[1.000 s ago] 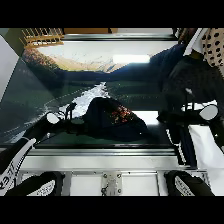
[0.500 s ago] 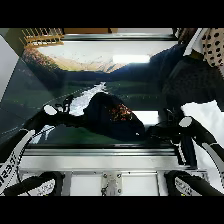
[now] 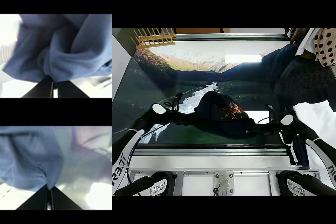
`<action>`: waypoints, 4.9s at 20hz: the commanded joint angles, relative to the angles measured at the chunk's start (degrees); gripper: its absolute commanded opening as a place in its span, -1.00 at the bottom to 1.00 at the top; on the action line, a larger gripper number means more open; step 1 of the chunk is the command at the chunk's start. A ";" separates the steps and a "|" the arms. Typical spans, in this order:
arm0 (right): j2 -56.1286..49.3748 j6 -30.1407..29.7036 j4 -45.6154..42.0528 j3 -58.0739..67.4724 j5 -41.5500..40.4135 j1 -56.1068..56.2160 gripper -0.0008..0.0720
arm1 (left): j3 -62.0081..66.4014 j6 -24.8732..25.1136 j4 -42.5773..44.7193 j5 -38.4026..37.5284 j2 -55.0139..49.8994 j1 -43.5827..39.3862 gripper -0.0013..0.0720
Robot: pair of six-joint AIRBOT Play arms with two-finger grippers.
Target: Fold the clothes and pants, and hang the long-sleeved shirts on hangers.
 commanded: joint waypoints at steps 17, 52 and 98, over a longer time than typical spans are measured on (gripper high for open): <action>30.53 5.79 -22.64 49.11 11.26 -10.62 -0.94 | 29.20 -0.46 6.36 -8.33 48.00 17.59 -0.94; -28.20 13.51 1.70 31.98 -2.27 17.46 -0.01 | 14.23 -2.89 6.34 -0.94 -2.40 9.03 -0.94; -12.35 8.81 -25.59 63.49 -0.07 0.90 -0.94 | 27.96 -5.25 5.81 0.63 8.81 3.52 -0.95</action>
